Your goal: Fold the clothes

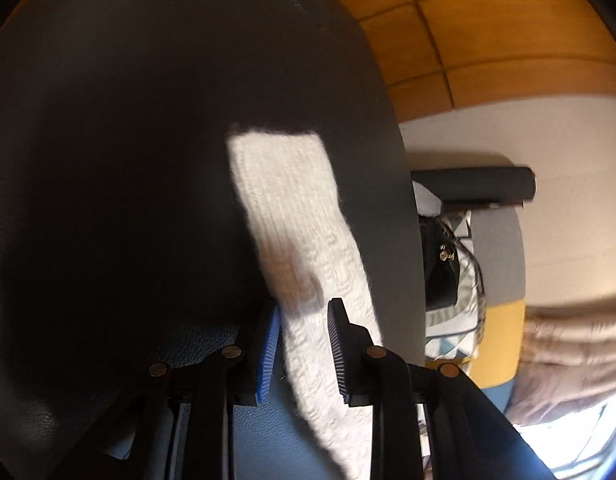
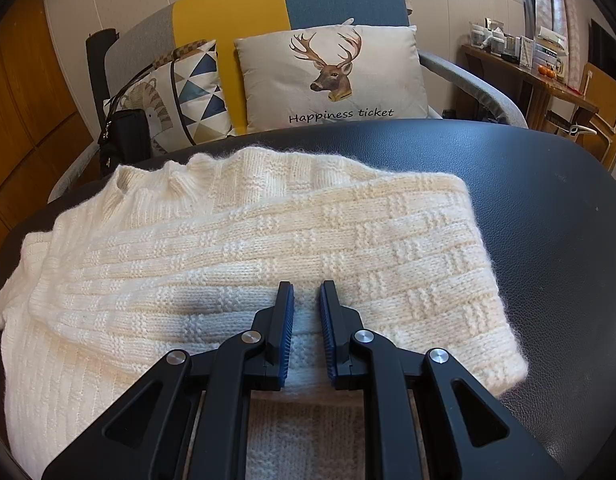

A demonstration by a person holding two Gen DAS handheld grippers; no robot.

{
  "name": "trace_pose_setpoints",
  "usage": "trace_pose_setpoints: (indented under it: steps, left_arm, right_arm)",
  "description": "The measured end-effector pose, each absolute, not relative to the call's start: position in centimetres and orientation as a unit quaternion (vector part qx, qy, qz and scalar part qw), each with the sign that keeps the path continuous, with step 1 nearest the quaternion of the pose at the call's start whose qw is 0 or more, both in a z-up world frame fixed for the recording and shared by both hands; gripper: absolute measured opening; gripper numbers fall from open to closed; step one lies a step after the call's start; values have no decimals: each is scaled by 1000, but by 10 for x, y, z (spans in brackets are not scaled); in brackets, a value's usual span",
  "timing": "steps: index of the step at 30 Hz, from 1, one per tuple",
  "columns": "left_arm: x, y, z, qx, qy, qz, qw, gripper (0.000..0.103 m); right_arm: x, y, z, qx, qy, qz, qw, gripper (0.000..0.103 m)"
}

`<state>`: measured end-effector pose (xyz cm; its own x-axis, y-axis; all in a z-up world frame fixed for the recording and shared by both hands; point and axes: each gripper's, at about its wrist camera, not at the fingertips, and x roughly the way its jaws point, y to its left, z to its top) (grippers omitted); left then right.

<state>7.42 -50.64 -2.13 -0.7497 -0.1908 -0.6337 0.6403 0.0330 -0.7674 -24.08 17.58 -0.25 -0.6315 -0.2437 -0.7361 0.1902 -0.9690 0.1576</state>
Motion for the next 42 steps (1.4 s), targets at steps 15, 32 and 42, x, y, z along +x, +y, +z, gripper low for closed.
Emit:
trace_pose_setpoints:
  steps: [15,32,42]
  left_arm:
    - [27,-457,61,144,486,-807,302,4]
    - [-205,-61,139,262,137,-955,-13,5]
    - [-210,15,62,364,79,-927,-46,6]
  right_arm:
    - [-241,176,-2,413,-33,-902,120,15]
    - [-244,190,1,422,-78,-892,141,15]
    - [-243,190,-2,419,-86,-893,142,16]
